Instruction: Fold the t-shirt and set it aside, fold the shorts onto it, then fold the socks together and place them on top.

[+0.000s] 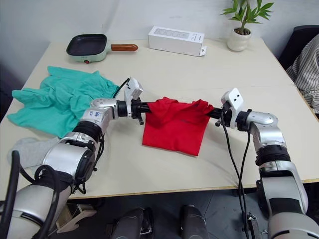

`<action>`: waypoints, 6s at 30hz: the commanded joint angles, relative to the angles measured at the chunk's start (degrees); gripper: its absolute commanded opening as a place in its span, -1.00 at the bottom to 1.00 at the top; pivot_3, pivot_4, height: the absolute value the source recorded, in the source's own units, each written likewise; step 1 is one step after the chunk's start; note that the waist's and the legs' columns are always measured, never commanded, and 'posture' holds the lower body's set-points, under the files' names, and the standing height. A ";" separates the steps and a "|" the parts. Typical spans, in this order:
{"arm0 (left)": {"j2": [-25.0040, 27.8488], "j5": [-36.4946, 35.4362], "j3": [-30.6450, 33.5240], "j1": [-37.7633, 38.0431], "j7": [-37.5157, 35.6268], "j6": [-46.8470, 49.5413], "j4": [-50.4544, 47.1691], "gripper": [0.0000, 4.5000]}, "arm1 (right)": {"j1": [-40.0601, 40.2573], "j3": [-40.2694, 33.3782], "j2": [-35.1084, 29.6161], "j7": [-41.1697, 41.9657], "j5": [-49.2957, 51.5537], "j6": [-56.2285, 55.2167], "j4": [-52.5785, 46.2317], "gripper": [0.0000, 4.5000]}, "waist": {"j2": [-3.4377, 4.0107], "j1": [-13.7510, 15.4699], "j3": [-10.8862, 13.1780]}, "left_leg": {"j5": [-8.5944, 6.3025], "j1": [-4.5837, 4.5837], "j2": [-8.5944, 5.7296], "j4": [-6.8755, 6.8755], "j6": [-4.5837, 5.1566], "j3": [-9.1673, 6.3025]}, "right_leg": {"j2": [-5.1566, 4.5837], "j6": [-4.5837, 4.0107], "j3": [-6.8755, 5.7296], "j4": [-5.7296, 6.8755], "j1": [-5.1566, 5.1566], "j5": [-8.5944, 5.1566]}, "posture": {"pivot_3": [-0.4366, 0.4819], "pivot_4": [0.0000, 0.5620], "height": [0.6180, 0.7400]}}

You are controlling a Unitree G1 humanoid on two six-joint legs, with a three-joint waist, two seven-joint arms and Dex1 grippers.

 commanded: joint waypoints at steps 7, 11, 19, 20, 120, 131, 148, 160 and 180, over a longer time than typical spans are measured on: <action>-0.13 -0.53 7.44 -1.31 12.58 -0.54 0.47 0.31 | -0.68 -7.22 1.15 -9.31 -1.36 -2.76 2.52 0.13 | 0.01 -0.27 0.00 | 0.00 0.01 0.00 -0.04 0.00 -0.01 | -0.02 0.00 0.00 0.02 -0.01 0.00 | -0.05 -0.47 1.00; 0.16 0.42 8.35 0.22 14.34 -1.74 -0.62 0.86 | 1.48 -9.05 1.38 -11.78 -1.97 -5.54 0.66 0.76 | 0.01 -0.28 0.00 | 0.00 0.00 -0.01 -0.06 0.00 0.01 | -0.01 0.00 -0.01 0.02 -0.01 0.00 | -0.05 -0.47 1.00; 3.45 -1.14 8.52 7.02 3.19 -11.52 -9.45 1.00 | 13.58 -11.85 -0.40 -0.40 6.01 -4.07 -21.79 0.99 | 0.01 -0.17 0.00 | 0.00 0.01 -0.01 -0.12 -0.01 0.02 | 0.02 0.01 0.00 -0.01 -0.01 0.00 | -0.05 -0.47 1.00; 4.18 -1.41 7.88 8.75 -0.82 -13.71 -11.99 1.00 | 16.68 -10.81 -1.08 1.29 6.60 -2.17 -27.16 0.99 | 0.01 -0.15 0.00 | 0.00 0.01 -0.01 -0.12 -0.01 0.02 | 0.03 0.01 0.00 -0.02 -0.01 0.00 | -0.05 -0.47 1.00; 4.90 6.84 -6.72 38.41 13.81 -12.89 -48.52 -1.00 | 22.09 6.36 7.66 0.75 -8.67 -18.52 -22.43 -0.98 | 0.01 -0.07 -0.07 | -0.03 0.89 -0.30 -0.41 0.17 0.20 | -0.48 -0.01 0.33 -0.07 0.49 0.02 | -0.05 -0.47 1.00; 2.11 2.37 0.93 34.13 21.86 -8.92 -43.73 -1.00 | 25.17 1.23 8.69 -3.93 -1.75 -6.91 -33.84 -0.98 | -0.01 -0.08 -0.08 | -0.03 0.87 -0.28 -0.36 0.17 0.12 | -0.56 0.00 0.26 -0.06 0.54 0.03 | -0.05 -0.47 1.00; 0.66 5.40 -6.35 39.89 15.43 -9.10 -53.49 -1.00 | 16.60 6.01 14.81 -14.47 -12.95 -12.43 -20.14 -0.98 | -0.02 -0.21 -0.09 | 0.03 0.84 -0.36 -0.46 0.13 0.20 | -0.46 0.01 0.33 -0.08 0.45 0.03 | -0.05 -0.47 1.00; 1.30 8.07 -3.84 39.80 25.00 -0.03 -46.08 -1.00 | 12.98 -6.87 15.66 -25.72 -6.91 -9.87 -8.39 -0.98 | -0.14 -0.21 -0.66 | 0.07 1.01 -0.34 -0.56 0.16 0.14 | -0.51 0.01 0.34 -0.08 0.61 0.03 | -0.05 -0.47 1.00; 7.03 -0.71 -9.21 51.35 5.15 0.00 -68.77 -1.00 | 34.52 0.05 17.75 -15.58 0.14 -2.52 -44.94 -0.98 | -0.12 -0.07 -0.65 | -0.06 0.85 -0.19 -0.77 -0.03 0.21 | -0.53 -0.04 0.91 -0.40 0.41 0.02 | -0.05 -0.47 1.00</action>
